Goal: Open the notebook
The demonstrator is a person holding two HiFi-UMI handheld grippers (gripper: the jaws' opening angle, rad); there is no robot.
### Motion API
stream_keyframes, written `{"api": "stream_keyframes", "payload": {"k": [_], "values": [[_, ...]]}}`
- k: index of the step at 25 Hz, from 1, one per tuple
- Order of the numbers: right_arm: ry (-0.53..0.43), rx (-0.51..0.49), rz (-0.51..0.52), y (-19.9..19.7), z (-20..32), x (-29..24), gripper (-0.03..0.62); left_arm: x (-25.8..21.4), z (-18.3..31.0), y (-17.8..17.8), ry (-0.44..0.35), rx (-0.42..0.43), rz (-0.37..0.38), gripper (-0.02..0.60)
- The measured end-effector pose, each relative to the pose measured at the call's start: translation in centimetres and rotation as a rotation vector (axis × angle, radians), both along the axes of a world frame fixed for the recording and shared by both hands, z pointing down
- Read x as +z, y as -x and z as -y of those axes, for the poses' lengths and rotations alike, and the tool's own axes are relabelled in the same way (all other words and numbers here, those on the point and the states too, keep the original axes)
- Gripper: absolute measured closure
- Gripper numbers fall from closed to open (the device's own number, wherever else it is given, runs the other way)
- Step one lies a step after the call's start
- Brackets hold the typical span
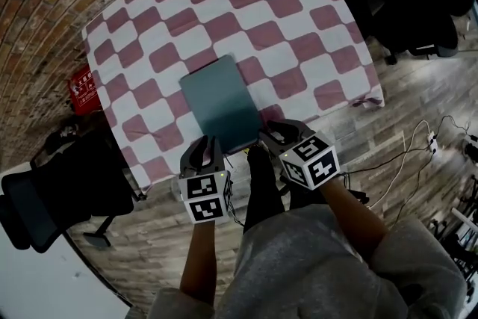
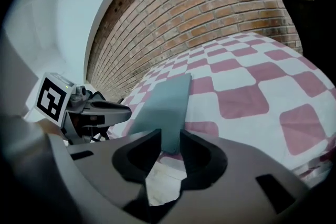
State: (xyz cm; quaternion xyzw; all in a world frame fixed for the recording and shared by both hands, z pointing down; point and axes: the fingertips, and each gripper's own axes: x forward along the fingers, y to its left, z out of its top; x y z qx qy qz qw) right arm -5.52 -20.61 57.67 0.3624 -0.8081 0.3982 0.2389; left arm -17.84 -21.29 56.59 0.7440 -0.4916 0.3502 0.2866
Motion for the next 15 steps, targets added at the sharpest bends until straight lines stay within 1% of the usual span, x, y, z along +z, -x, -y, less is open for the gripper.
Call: {"api": "stream_keyframes", "payload": {"k": [2, 3, 6, 9, 15], "values": [[0.038, 0.017, 0.02, 0.1, 0.0, 0.8, 0.493, 0.6, 0.1, 0.0, 0.012, 0.001, -0.011, 0.505], [0.057, 0.026, 0.024, 0.2, -0.1, 1.2, 0.493, 0.8, 0.1, -0.1, 0.019, 0.002, -0.018, 0.491], [0.103, 0.043, 0.013, 0.3, -0.4, 2.2, 0.493, 1.5, 0.2, 0.0, 0.038, 0.001, -0.017, 0.483], [0.128, 0.063, 0.018, 0.3, -0.3, 2.4, 0.493, 1.8, 0.3, 0.2, 0.045, -0.005, -0.011, 0.482], [0.16, 0.078, 0.063, 0.5, -0.3, 2.3, 0.494, 2.9, -0.1, 0.1, 0.093, 0.0, -0.029, 0.478]]}}
